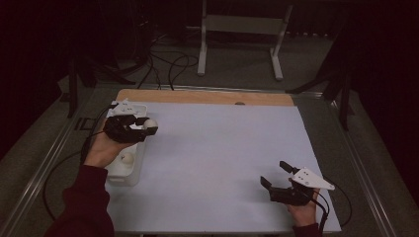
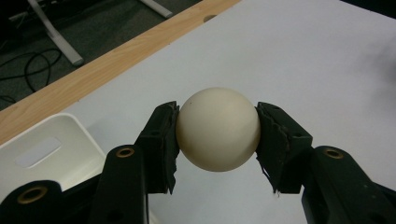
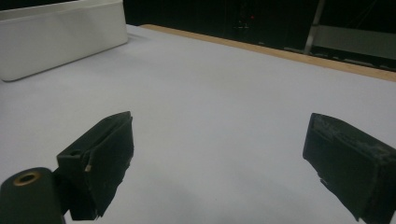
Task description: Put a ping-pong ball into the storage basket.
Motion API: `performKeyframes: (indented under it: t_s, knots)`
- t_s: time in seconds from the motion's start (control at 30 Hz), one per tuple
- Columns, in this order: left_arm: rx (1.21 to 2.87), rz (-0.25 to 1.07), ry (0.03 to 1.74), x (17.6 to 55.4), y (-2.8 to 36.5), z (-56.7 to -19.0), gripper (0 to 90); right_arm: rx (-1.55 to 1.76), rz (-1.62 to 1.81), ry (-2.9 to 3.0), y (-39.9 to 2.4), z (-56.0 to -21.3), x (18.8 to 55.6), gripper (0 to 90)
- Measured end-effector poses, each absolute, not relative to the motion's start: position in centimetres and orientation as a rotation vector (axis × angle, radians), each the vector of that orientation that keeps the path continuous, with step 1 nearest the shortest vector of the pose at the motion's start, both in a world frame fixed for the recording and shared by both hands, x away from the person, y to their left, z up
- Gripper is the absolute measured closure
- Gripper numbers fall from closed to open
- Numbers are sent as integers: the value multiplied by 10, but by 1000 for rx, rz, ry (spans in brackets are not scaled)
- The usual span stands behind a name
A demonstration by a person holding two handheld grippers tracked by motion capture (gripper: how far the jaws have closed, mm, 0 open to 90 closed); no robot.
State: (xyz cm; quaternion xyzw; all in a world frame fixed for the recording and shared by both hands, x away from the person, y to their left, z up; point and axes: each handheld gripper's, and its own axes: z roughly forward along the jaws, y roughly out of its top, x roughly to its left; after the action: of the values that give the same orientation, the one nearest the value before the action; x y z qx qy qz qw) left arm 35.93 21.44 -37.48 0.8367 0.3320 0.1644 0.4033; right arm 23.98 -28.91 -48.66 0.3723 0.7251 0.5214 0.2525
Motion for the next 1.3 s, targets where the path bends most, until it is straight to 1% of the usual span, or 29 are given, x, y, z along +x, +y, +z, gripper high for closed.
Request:
performKeyframes:
  t_s: [1.3]
  knots:
    - [2092,432,905,350,244,-383,511,1015,1418,1971,-289,-487,240,85]
